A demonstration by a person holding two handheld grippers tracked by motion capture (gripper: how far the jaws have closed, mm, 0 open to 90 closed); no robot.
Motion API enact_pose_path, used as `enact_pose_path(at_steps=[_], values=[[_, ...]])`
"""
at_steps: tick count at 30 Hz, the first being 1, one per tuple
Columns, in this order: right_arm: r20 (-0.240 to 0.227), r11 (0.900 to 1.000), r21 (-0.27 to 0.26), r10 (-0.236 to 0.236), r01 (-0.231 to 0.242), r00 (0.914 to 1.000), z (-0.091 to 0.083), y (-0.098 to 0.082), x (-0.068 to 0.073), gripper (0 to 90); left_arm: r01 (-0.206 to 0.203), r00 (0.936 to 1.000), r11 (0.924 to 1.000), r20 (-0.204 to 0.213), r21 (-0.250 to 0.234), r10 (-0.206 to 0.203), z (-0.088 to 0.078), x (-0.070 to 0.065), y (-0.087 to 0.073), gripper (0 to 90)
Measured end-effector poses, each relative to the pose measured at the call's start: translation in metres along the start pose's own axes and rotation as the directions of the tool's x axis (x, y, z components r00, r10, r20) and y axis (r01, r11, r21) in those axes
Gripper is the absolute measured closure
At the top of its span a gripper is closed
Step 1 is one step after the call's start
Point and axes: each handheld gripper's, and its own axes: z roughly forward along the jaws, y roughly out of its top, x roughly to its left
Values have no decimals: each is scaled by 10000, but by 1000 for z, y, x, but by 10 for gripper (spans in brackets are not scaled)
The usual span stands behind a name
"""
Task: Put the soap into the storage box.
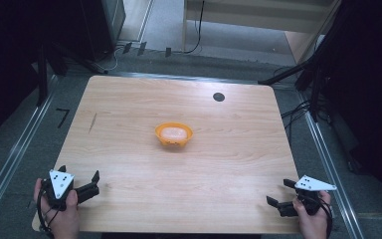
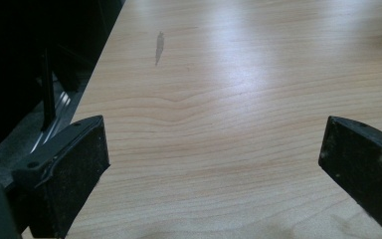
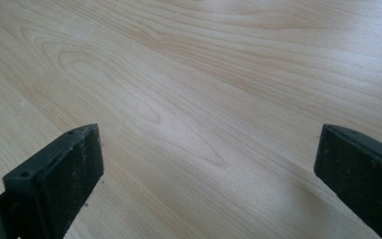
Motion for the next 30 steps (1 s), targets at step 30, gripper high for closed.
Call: enact_pose_path(at_steps=[30], values=[[-14, 9864, -1646, 27, -29, 10000, -13, -16, -6, 0, 442, 9978, 9986, 478, 293, -455, 2, 4, 1, 0]])
